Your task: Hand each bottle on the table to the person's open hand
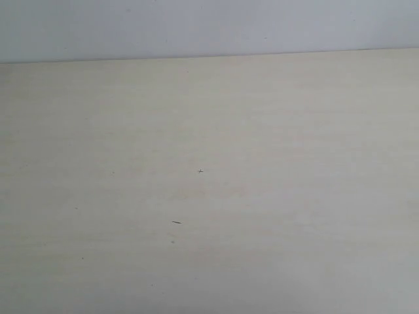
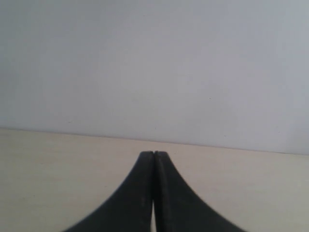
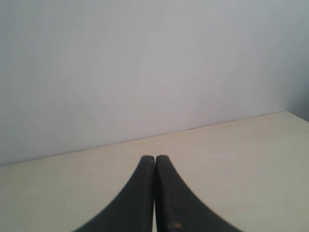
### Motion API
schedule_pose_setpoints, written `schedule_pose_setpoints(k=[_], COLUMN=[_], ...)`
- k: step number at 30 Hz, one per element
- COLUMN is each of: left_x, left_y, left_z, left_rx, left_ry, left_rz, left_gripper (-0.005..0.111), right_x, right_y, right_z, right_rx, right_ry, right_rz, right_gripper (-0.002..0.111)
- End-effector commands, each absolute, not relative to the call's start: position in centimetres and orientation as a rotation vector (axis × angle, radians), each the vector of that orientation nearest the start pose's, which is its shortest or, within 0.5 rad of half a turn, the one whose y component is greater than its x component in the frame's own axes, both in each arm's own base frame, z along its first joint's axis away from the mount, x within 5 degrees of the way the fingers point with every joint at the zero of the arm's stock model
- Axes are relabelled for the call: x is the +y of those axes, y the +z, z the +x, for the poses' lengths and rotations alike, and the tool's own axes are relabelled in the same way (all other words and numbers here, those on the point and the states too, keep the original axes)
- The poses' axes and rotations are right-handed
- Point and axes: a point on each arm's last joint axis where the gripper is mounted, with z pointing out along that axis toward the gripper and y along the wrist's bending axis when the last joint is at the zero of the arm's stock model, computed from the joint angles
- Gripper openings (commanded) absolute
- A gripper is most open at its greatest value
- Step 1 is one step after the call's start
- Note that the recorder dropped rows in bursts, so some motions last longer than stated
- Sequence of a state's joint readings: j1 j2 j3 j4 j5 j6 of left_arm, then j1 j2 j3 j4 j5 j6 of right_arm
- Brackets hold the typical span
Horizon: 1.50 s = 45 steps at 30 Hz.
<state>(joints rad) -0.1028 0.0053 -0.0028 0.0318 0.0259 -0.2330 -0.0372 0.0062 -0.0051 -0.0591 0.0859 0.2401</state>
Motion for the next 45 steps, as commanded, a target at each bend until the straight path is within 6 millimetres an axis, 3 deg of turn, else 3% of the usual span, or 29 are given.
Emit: schedule_pose_setpoints(k=[1,13,18,45], left_x=[-0.6,-0.5,0.5,0.5], left_y=[21.1,21.1,21.1,21.1], left_z=[5.6,5.6,5.6,5.6], left_rx=[1.507,1.506,1.489,1.489], left_ry=[-0.241,-0.229,-0.085,-0.085], left_rz=[-0.076,-0.080,-0.213,-0.214], left_gripper=[0.001,0.001,0.001,0.001], right_x=[-0.3,-0.3,-0.3,-0.3], right_y=[20.7,20.7,20.7,20.7], right_z=[5.6,5.6,5.6,5.6], right_rx=[1.547,1.547,1.548,1.548], right_ry=[0.100,0.100,0.102,0.102], right_rz=[0.177,0.177,0.178,0.178], right_gripper=[0.000,0.000,0.000,0.000])
